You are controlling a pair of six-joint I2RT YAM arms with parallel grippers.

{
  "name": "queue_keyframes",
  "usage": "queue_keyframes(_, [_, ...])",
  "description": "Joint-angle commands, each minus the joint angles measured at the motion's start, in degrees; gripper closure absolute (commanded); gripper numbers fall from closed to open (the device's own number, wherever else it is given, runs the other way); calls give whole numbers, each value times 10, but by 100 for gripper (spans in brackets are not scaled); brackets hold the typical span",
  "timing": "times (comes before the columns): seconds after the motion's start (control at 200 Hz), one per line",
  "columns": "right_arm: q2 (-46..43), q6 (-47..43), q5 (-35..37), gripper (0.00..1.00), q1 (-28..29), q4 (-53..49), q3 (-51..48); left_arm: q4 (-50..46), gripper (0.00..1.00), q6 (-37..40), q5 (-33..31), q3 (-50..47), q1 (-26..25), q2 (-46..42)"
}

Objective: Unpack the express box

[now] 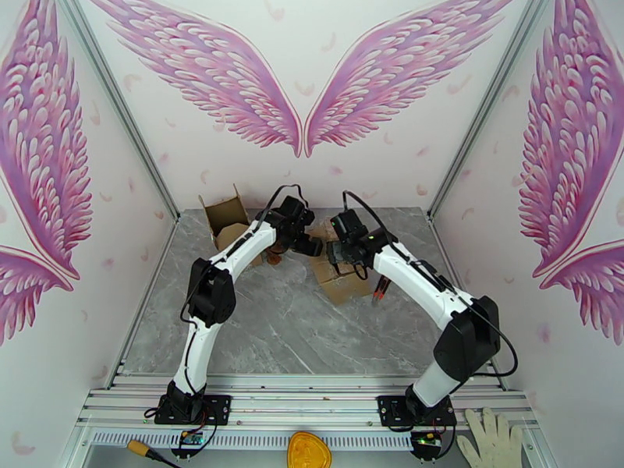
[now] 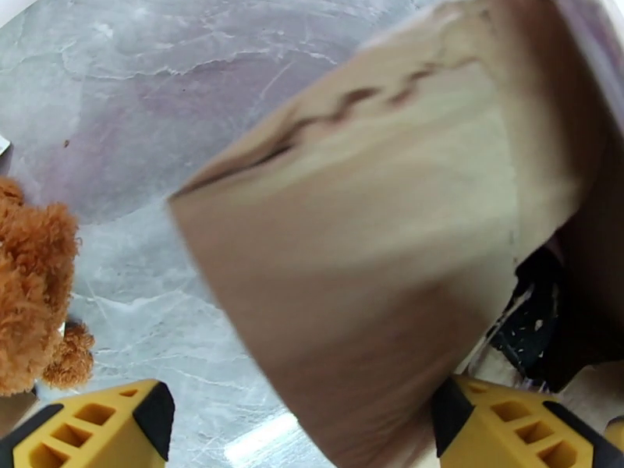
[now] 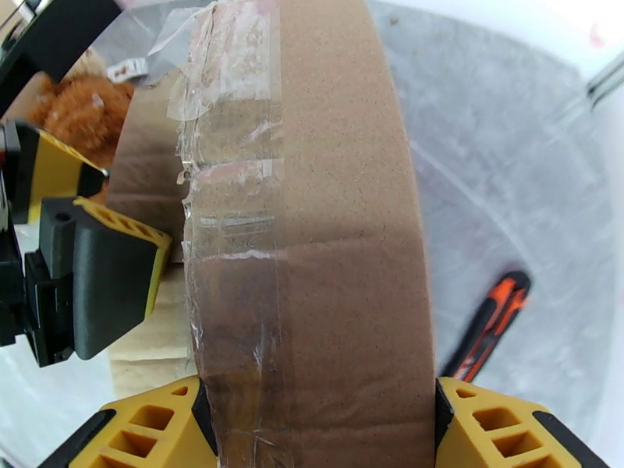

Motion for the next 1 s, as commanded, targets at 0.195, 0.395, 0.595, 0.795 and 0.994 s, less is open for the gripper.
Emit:
queue_keyframes(0.195, [-96,163,-201,65,-115,211,-151,-116,8,7,-57,52,9,20])
queue_keyframes(0.395, [-134,233,-287,66,-136,363,-253,-138,8,12,-59,136,-10,27])
queue_keyframes(0.595, [-152,259,-329,68,-140,448,-295,-164,8,19,-59,139,-14,62])
queue_keyframes(0.795, [-172,298,-363,70,-149,528,-331,-147,7,23,-74,121,-10,66])
queue_keyframes(0.994, [-191,322,-344,71,-155,509,-338,-168,4,1,-89,192,-21,44])
